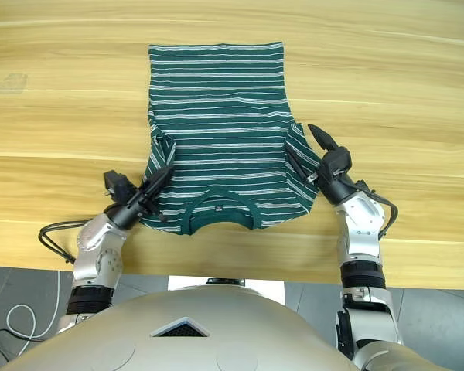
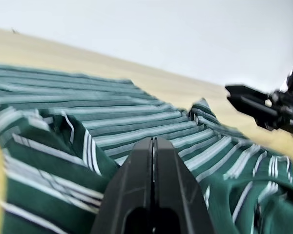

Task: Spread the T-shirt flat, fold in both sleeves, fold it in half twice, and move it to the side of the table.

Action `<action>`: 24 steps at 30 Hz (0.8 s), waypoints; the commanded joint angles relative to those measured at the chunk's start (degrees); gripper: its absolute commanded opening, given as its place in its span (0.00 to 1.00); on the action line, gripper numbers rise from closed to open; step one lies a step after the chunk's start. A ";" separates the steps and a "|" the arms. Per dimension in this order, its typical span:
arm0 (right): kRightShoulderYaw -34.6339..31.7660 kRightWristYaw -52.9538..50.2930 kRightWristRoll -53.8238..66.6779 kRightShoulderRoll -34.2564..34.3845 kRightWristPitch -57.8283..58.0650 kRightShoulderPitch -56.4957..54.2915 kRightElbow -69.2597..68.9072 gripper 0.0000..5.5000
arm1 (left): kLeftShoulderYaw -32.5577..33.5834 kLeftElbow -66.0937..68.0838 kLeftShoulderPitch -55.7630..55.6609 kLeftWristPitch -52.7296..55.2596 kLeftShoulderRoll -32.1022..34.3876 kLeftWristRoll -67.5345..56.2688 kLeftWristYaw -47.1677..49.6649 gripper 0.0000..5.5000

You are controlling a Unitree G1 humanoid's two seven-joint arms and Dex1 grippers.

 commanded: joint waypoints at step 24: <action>0.28 -2.67 -1.85 0.48 2.24 2.58 -4.93 0.53 | -0.10 0.94 -3.57 2.88 -2.46 0.80 5.69 0.04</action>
